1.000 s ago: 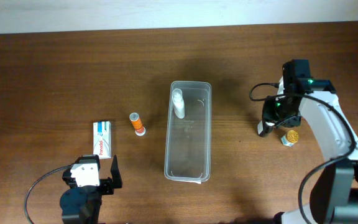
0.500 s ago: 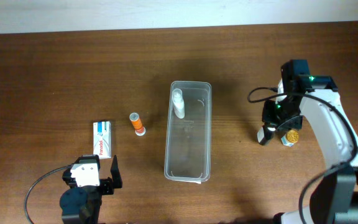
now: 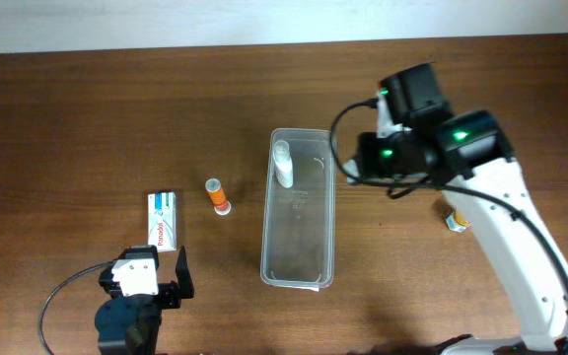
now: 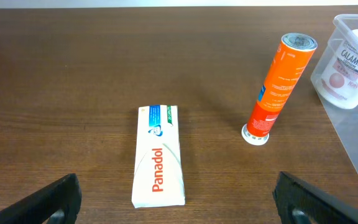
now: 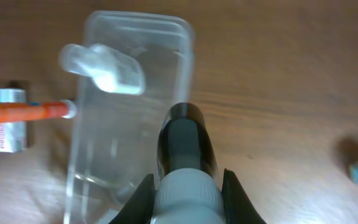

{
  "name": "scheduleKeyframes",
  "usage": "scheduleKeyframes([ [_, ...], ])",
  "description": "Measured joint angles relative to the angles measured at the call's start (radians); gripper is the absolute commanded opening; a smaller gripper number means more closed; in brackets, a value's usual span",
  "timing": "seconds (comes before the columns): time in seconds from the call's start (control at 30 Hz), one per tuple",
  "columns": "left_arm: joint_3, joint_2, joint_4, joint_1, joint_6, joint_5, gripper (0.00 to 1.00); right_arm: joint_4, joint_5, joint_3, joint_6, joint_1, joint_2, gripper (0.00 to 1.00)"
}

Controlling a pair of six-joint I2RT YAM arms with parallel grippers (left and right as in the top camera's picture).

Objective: Pack container
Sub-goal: 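Place the dark bottle upright in the container and release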

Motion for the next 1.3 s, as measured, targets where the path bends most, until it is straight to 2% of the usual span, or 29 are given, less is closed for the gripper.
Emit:
scheduleKeyframes([
  [0.23, 0.000, 0.000, 0.000, 0.000, 0.000, 0.000, 0.99, 0.121, 0.003, 0.000, 0.060, 0.106, 0.124, 0.16],
  [0.5, 0.000, 0.000, 0.000, 0.000, 0.000, 0.000, 1.00, 0.256, 0.051, 0.000, 0.095, 0.111, 0.345, 0.16],
  [0.63, 0.000, 0.000, 0.000, 0.000, 0.000, 0.000, 0.99, 0.307, 0.058, 0.000, 0.095, 0.111, 0.393, 0.17],
  [0.87, 0.000, 0.000, 0.000, 0.000, 0.000, 0.000, 1.00, 0.332, 0.060, 0.000, 0.096, 0.111, 0.402, 0.49],
  [1.03, 0.000, 0.000, 0.000, 0.000, 0.000, 0.000, 0.99, 0.326, 0.060, 0.000, 0.092, 0.111, 0.402, 0.51],
  [1.3, 0.000, 0.000, 0.000, 0.000, 0.000, 0.000, 0.99, 0.226, 0.060, 0.000, 0.092, 0.109, 0.324, 0.68],
])
